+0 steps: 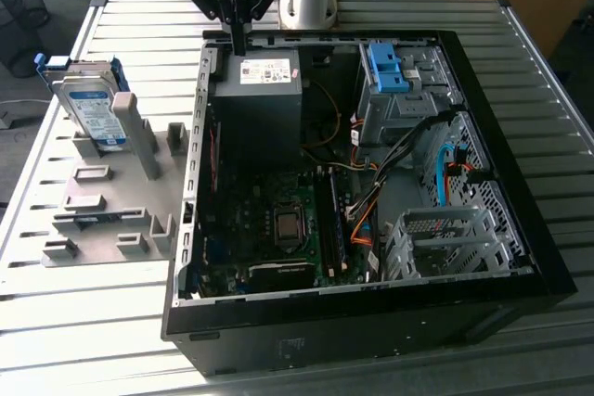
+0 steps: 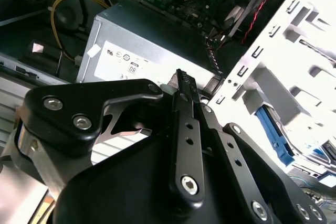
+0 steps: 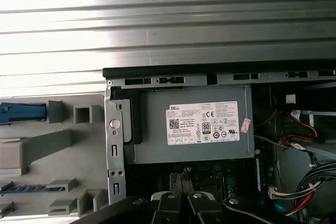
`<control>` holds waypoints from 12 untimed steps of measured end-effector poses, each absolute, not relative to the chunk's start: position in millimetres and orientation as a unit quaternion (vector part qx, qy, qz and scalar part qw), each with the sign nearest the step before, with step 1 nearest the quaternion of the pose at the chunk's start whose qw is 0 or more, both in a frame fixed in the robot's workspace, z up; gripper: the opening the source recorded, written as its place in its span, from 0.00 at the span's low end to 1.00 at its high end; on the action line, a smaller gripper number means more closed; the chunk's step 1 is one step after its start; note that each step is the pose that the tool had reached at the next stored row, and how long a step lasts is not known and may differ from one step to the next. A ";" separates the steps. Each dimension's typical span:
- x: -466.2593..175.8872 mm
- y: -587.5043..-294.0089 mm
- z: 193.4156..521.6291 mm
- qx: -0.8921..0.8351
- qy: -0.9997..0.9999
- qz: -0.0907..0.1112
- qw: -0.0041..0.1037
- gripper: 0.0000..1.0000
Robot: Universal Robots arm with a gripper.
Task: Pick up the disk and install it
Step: 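Reach for the disk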
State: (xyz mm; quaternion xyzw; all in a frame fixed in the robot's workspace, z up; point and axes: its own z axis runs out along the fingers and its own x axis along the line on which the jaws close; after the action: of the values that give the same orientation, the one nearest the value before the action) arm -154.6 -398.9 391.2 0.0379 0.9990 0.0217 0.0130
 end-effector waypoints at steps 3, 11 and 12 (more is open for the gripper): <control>-156.1 -398.9 391.1 0.038 0.999 0.022 0.013 0.11; -160.4 -398.9 390.9 0.038 0.999 0.022 0.013 0.11; -160.9 -398.9 390.8 0.038 0.999 0.022 0.013 0.11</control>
State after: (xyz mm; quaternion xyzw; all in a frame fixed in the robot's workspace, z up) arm -160.9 -398.9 390.8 0.0379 0.9990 0.0217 0.0131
